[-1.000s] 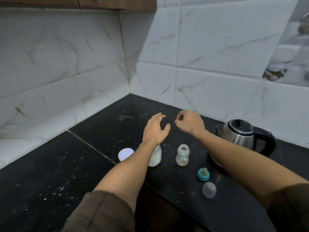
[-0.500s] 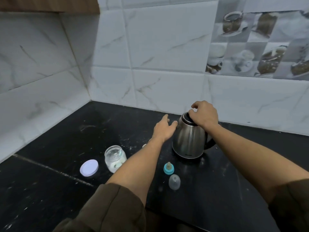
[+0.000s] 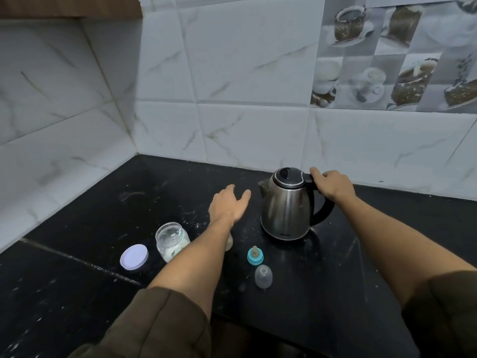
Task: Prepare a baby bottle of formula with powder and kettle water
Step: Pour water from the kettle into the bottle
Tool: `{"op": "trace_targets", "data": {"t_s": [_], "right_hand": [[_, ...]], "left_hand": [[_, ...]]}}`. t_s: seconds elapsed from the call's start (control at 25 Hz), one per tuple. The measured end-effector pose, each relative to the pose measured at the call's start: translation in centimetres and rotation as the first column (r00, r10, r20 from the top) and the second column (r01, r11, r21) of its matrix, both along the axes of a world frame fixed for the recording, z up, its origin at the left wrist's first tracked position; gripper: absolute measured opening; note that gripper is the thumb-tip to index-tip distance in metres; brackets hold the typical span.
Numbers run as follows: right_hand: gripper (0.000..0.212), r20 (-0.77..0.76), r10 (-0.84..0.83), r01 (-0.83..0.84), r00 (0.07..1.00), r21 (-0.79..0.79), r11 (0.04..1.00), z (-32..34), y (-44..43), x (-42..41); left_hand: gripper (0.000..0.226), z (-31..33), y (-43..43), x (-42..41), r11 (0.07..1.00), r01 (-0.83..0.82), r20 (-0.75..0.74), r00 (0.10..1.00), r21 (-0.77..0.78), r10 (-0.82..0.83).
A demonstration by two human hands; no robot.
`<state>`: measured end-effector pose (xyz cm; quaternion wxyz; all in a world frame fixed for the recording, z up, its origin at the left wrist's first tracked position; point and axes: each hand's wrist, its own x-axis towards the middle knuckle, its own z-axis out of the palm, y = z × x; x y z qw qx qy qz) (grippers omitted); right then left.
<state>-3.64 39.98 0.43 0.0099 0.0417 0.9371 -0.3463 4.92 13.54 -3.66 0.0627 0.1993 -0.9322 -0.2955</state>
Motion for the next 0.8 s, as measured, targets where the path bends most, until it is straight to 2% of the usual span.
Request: {"op": "trace_targets", "data": {"t_s": [0.08, 0.24, 0.44, 0.68, 0.8], "right_hand": [[0.06, 0.004, -0.029, 0.029, 1.0, -0.06, 0.998, -0.2, -0.2, 0.1], [0.05, -0.013, -0.126, 0.122, 0.992, -0.145, 0.982, -0.5, -1.0, 1.0], [0.051, -0.043, -0.211, 0.198, 0.977, -0.207, 0.958, -1.0, -1.2, 1.6], [0.054, -0.002, -0.222, 0.212, 0.975, -0.283, 0.935, -1.1, -1.0, 2.2], [0.05, -0.036, -0.254, 0.234, 0.966, -0.285, 0.93, -1.2, -1.0, 2.5]], "left_hand": [[0.087, -0.4, -0.8, 0.9, 0.998, -0.034, 0.05, 0.998, -0.052, 0.036], [0.108, -1.1, -1.7, 2.1, 0.994, -0.102, 0.239, 0.965, -0.044, 0.109], [0.098, -2.2, -2.6, 2.2, 0.994, -0.109, 0.468, 0.879, 0.015, 0.089], [0.072, -4.3, -2.9, 2.5, 0.993, -0.113, 0.386, 0.918, 0.028, 0.094], [0.064, -5.4, -2.5, 2.3, 0.987, -0.123, 0.31, 0.947, 0.104, 0.085]]}}
